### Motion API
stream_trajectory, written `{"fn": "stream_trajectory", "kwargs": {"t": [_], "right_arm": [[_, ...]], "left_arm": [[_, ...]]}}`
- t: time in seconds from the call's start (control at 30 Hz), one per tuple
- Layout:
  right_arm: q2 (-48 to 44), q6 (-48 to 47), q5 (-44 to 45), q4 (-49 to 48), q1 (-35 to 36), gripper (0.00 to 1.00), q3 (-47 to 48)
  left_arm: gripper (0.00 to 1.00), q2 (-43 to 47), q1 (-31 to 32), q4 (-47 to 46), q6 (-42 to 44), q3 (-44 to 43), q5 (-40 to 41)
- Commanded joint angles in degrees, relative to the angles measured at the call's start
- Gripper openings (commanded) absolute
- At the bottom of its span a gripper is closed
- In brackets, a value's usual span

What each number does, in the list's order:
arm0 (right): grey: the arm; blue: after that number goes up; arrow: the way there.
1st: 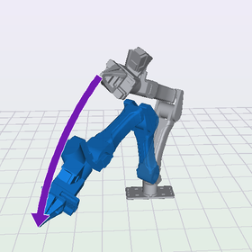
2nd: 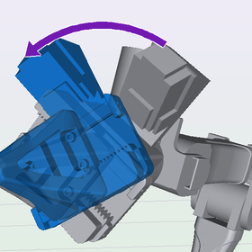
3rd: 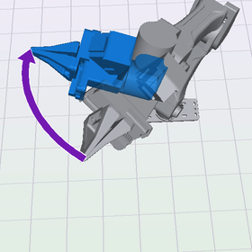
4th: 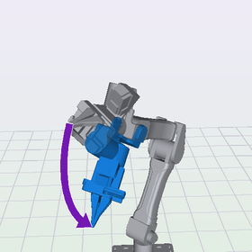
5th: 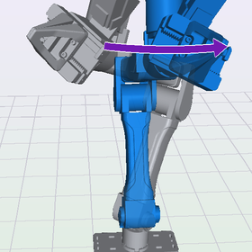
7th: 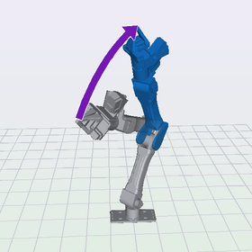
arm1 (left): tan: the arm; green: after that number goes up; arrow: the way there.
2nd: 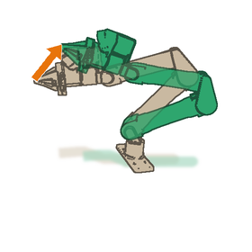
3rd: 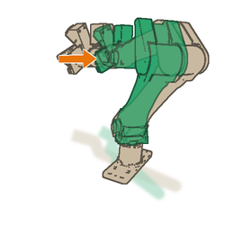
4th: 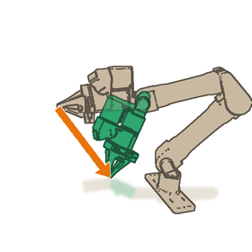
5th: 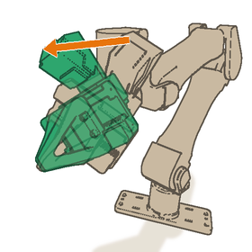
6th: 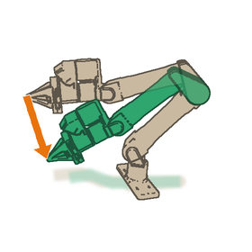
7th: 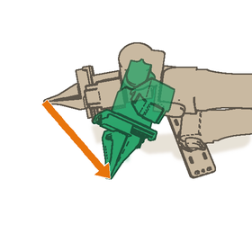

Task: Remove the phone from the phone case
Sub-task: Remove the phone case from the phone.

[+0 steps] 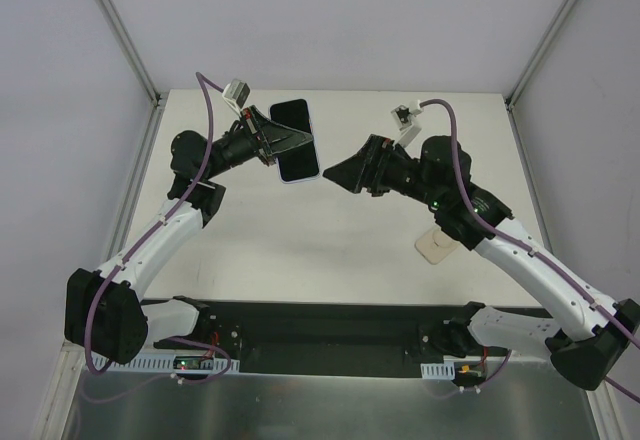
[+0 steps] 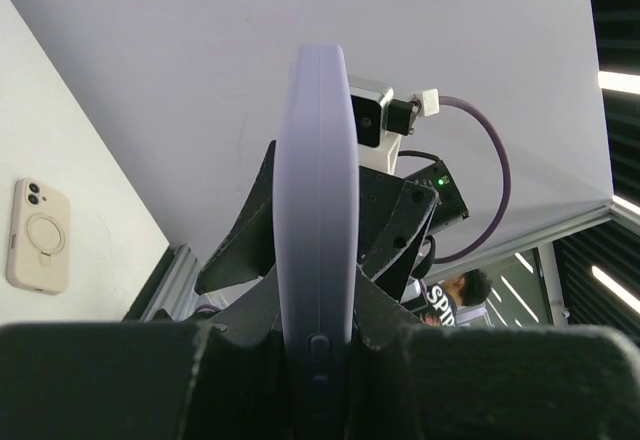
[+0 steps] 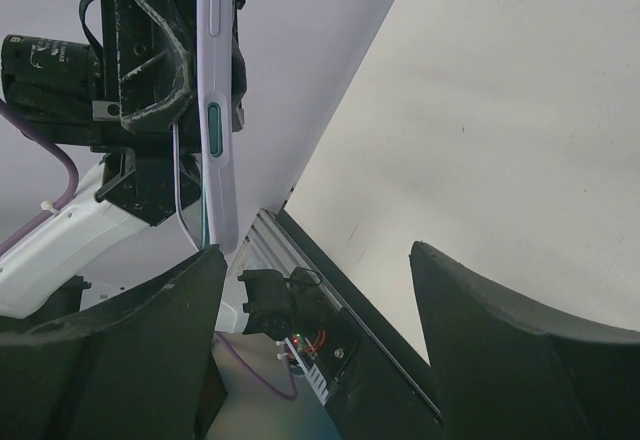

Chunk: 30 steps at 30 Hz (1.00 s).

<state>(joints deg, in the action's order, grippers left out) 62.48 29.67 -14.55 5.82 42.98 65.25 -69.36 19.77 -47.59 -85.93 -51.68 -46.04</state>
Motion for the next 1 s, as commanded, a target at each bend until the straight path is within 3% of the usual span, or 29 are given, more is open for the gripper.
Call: {"fn": "stream_trajectory", "kwargs": {"t": [0.0,0.57,0.97], "right_arm": [[-0.60,-1.37,-1.54,-3.19,0.44,0.78,1.10],[-0.60,-1.90,-2.07,-3.89,0.70,0.78,1.72],[2.47,-3.13,2.77,-0.20,0.70,0.76,2.69]], "left_arm": [[0.00,0.54,-0.35,-5.40,0.33,-0.79,-0.01],[0.00,0.72,-0.35,-5.23,0.59,-0.79,0.16],[0.00,1.60,-0.26,-5.23,0.15,-1.49,0.16]]}}
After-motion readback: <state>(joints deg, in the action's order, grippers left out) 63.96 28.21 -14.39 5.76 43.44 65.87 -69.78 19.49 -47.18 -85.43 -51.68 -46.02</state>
